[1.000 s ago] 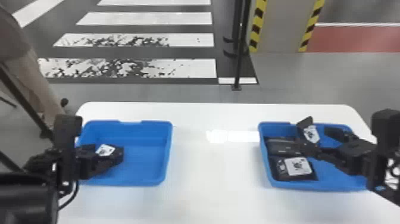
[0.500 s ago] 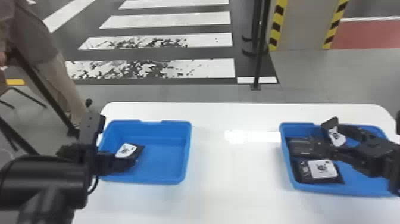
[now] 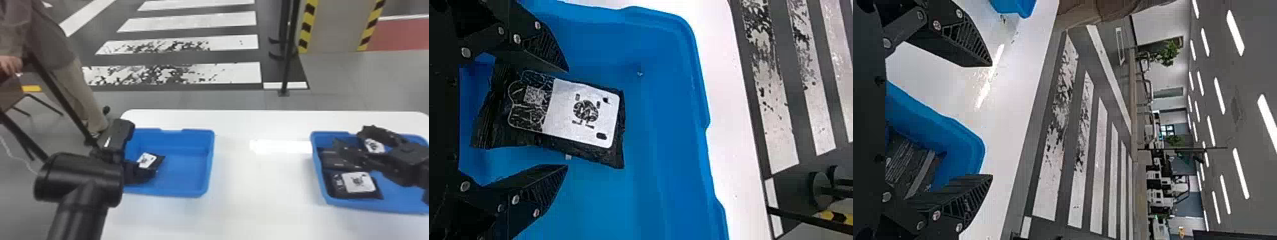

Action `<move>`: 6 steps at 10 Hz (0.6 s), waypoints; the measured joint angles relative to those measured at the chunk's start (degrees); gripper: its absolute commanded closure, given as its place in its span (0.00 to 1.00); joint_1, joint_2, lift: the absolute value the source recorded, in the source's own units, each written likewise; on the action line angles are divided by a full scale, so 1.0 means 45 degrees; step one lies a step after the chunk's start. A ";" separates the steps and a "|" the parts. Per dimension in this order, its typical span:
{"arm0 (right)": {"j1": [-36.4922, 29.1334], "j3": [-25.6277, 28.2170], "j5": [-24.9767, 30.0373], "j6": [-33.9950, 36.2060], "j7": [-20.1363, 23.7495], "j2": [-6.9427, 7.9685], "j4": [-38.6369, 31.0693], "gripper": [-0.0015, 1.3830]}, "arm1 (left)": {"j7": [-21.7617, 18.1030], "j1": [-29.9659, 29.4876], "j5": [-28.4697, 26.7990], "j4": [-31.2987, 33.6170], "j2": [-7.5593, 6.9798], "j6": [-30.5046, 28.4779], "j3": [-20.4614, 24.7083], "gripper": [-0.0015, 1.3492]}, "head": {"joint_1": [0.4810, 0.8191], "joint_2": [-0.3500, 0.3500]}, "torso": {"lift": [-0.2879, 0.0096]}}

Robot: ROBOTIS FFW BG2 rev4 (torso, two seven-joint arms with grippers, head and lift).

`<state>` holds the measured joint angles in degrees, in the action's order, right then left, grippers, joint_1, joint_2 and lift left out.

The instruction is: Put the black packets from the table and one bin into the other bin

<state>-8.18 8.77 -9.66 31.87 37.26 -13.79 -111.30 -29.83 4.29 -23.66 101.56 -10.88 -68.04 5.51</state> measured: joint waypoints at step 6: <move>0.0099 -0.0344 -0.1042 -0.0207 0.0179 -0.0073 0.0110 0.18 | -0.0028 0.0459 -0.0389 -0.1178 -0.0087 -0.0721 -0.0842 0.89 | 0.63 0.77 | 0.60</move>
<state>-7.74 7.22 -14.35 30.94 38.06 -14.12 -110.80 -29.95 6.36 -25.41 96.26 -11.27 -71.29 1.72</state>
